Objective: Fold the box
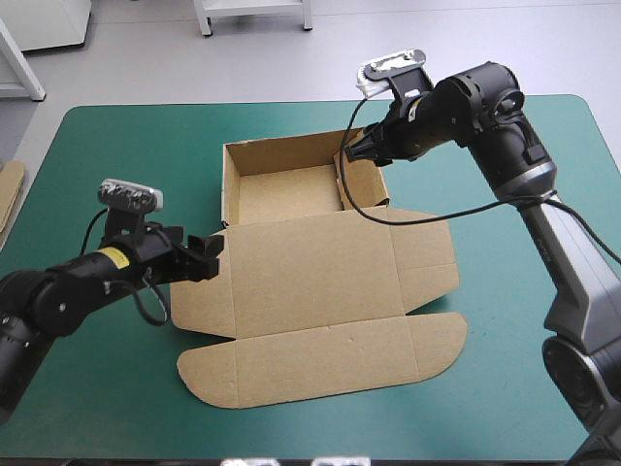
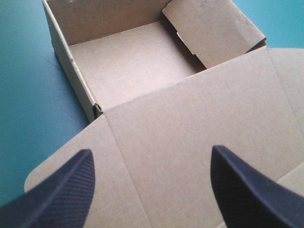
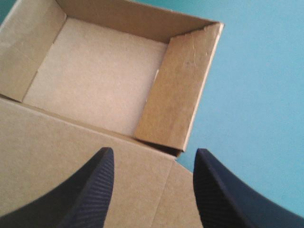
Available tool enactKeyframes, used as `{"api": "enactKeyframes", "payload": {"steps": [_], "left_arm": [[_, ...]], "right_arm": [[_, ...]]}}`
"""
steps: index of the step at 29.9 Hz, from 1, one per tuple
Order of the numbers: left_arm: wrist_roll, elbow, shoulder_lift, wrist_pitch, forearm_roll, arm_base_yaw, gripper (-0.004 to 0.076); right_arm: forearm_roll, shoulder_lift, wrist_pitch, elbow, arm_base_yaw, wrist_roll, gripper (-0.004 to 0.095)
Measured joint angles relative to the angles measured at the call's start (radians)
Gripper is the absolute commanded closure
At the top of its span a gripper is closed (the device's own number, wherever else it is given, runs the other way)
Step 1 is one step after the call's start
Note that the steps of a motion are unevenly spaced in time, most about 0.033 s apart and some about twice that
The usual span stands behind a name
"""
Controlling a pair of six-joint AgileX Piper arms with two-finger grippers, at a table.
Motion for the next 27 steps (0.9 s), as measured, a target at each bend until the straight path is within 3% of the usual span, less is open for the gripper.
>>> {"api": "enactKeyframes", "payload": {"steps": [12,20,27], "left_arm": [[0.007,0.25,-0.337,-0.094,0.005,0.0,0.023],[0.014,0.29,-0.367,-0.097,0.006,0.0,0.023],[0.03,0.292,-0.367,-0.099,0.01,0.0,0.023]], "right_arm": [[0.052,-0.29,-0.281,0.507,0.0,0.001,0.0436],[0.028,-0.321,-0.356,0.573,0.0,0.0,0.0417],[-0.022,-0.221,-0.376,0.47,0.0,0.006,0.027]]}}
